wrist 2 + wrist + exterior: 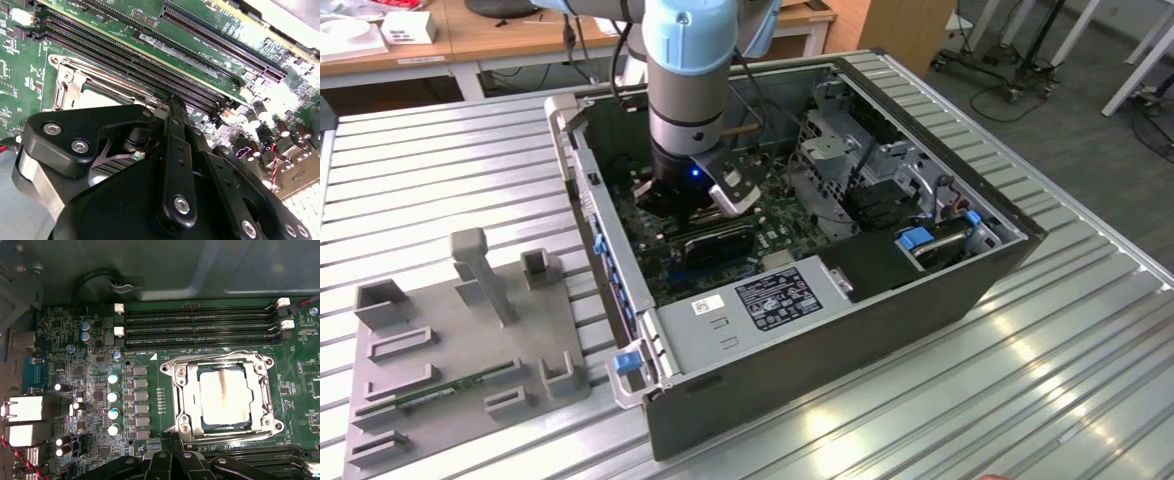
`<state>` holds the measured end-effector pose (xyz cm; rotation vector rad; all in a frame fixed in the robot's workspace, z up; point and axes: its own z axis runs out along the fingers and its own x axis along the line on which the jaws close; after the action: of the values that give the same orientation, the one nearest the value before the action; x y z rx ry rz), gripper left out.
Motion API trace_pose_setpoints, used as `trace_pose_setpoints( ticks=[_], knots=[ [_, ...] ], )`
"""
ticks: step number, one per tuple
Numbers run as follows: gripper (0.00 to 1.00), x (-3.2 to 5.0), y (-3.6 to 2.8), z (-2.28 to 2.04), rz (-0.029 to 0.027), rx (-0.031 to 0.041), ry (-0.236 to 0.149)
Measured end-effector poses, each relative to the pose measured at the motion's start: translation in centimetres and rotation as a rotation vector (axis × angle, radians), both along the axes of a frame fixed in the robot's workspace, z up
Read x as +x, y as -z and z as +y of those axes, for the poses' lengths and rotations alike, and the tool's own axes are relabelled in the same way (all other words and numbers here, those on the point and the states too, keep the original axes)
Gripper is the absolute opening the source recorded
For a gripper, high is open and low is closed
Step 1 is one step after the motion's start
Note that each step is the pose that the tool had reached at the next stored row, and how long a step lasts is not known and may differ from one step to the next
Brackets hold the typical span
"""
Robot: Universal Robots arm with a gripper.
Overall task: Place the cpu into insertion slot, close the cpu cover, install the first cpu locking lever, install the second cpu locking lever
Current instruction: 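Install the second cpu locking lever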
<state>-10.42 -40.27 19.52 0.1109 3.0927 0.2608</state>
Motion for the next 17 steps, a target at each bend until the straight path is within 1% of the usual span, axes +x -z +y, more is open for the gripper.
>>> trace_pose_setpoints(
  ticks=[1, 3, 9, 12, 17],
  knots=[
    [0.11, -0.01, -0.13, -0.03, 0.0006, -0.0006, 0.0],
    [0.11, 0.0, -0.27, 0.04, -0.0001, 0.0015, 0.0],
    [0.11, 0.0, -0.85, 0.09, 0.0, 0.0014, 0.0],
    [0.11, 0.0, -1.44, 0.1, 0.0, 0.0014, 0.0],
    [0.11, 0.0, -2.74, 0.1, 0.0001, 0.0014, 0.0]
  ],
)
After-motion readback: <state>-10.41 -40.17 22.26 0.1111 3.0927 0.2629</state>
